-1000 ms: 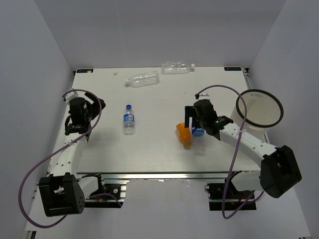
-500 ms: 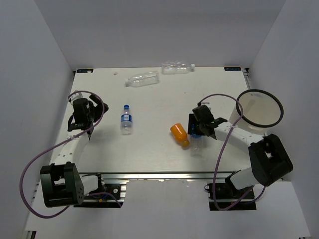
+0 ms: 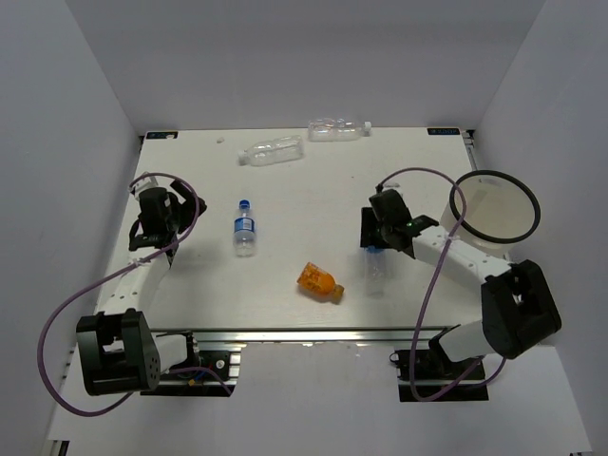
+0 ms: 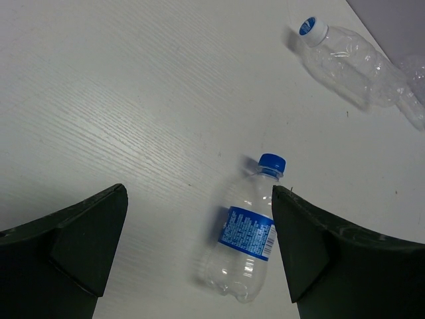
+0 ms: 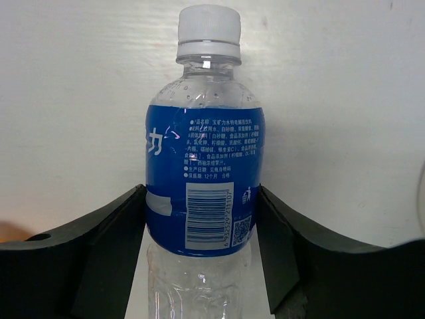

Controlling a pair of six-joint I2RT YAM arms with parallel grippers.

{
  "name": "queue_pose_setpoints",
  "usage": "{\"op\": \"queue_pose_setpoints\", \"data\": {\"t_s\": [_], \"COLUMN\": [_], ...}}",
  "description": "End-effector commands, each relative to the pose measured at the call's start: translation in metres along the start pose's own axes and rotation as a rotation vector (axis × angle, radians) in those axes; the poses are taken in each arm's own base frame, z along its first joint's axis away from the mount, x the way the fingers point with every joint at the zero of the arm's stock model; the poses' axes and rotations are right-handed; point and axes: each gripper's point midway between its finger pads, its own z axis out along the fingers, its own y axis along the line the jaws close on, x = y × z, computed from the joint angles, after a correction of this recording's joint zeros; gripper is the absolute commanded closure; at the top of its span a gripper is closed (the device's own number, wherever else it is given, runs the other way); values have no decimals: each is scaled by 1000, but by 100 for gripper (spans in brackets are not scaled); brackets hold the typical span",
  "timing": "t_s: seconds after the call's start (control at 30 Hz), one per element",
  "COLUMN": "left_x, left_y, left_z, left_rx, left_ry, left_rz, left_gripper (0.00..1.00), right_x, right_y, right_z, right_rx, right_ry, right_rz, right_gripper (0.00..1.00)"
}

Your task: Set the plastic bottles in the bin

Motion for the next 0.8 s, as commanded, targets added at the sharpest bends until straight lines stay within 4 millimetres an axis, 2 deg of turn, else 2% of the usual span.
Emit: {"op": "queue_pose_setpoints", "data": {"t_s": [0.0,0.07,0.1,0.13,0.2,0.23,0.33,0.37,0.4,0.47,0.53,0.6,0.67,0.7,0.77], "left_x": [2,7,7,8,7,6,5,6,6,6,6,7,7,8,8], "left_y": [-1,-2,-3,-4,-5,-6,-6,-6,-5,-6,-7,-6,-6,-4,-4], "left_z": [2,5,6,6,4,3,3,4,4,4,4,5,5,5,6], "left_rx": [7,16,22,26,31,33,33,32,32,33,35,34,32,26,27], "left_ry": [2,27,29,34,30,26,26,28,29,30,31,33,36,36,38], "left_rz": [14,14,20,22,22,23,25,25,26,28,28,29,32,30,30], "left_gripper": [2,2,2,2,2,2,2,2,2,2,2,2,2,2,2], "right_x": [-94,-129,-159,-177,-208,-227,-243,-245,-242,-230,-224,-220,-215,-214,-212], "right_y": [35,41,39,34,6,-4,-58,-88,-108,-149,-177,-190,-214,-225,-231], "right_z": [-57,-94,-126,-145,-179,-212,-259,-275,-290,-297,-305,-301,-301,-297,-290], "right_rx": [-166,-214,-220,-200,-73,-50,187,338,429,635,723,754,843,883,907], "right_ry": [-231,-345,-457,-538,-681,-785,-913,-964,-997,-996,-999,-993,-971,-943,-911], "right_rz": [-62,-76,-77,-68,-54,-27,47,147,180,208,250,264,282,284,286], "right_gripper": [89,89,89,89,90,90,90,90,91,92,91,90,87,82,73]}}
